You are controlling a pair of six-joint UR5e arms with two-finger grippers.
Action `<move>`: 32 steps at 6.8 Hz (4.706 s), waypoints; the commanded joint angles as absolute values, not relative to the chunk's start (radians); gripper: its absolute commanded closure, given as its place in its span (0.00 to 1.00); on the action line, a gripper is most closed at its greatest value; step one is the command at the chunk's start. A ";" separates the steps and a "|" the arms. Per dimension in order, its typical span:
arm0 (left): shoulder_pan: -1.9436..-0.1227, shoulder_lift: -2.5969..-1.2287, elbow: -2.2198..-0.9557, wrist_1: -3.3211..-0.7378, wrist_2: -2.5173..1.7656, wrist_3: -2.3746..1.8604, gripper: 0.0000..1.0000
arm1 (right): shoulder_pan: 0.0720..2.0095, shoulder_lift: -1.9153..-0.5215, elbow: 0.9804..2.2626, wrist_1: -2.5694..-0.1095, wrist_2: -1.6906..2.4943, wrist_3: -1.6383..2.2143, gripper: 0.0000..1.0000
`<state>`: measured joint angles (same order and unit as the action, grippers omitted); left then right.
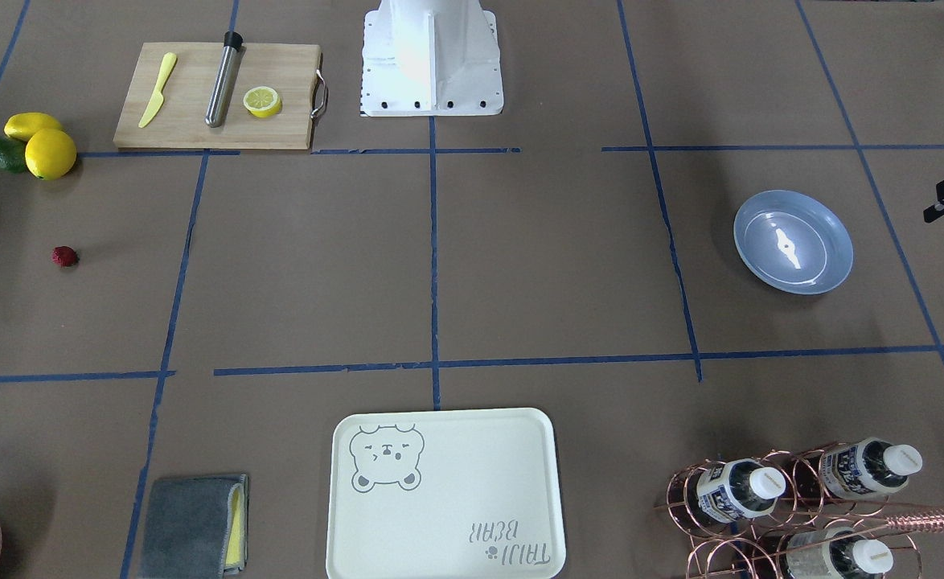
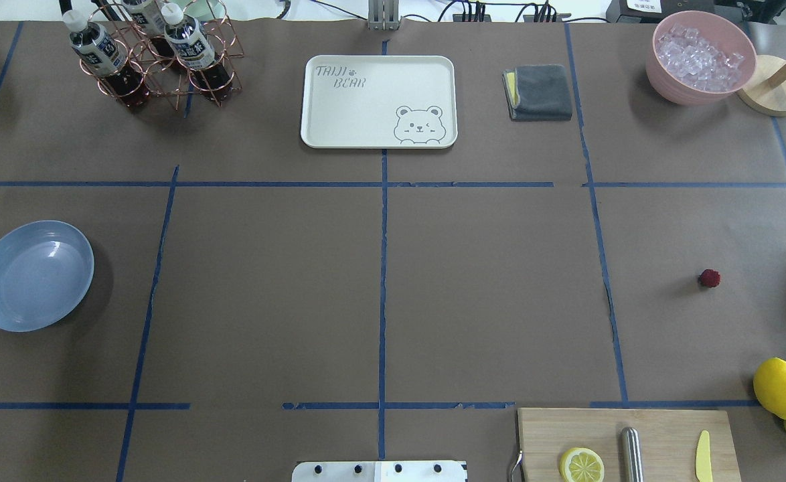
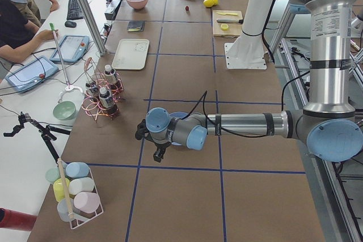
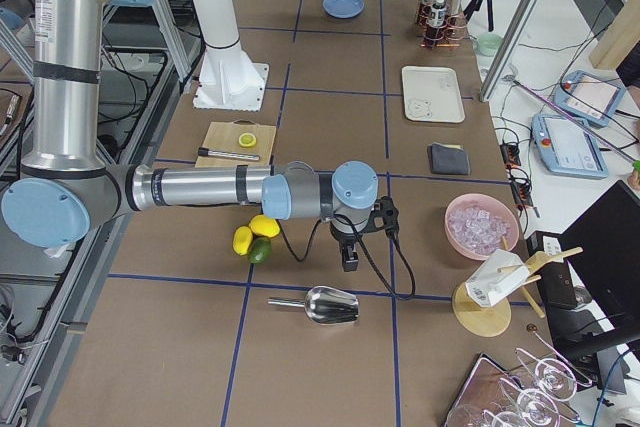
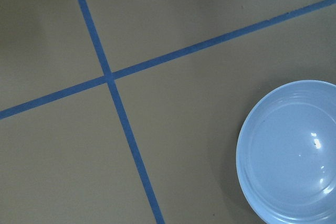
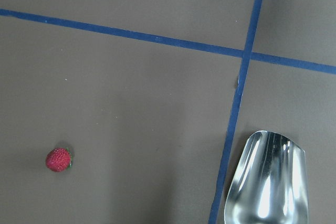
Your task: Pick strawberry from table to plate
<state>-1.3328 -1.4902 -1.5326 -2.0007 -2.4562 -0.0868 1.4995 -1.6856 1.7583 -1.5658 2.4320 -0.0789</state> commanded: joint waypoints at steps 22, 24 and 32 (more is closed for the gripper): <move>-0.546 -2.103 -1.528 -2.223 -2.134 -1.451 1.00 | 1.496 -1.686 1.775 -1.563 2.436 -0.083 0.00; -0.534 -2.112 -1.517 -2.227 -2.109 -1.451 1.00 | 1.494 -1.686 1.776 -1.563 2.436 -0.083 0.00; -0.546 -2.109 -1.540 -2.244 -2.108 -1.451 0.27 | 1.329 -1.686 1.868 -1.556 2.445 0.162 0.00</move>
<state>-0.5294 -2.1105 -1.5242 -2.2453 -2.1077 -1.4490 1.3992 -1.6858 1.8235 -1.5612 2.4523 0.0186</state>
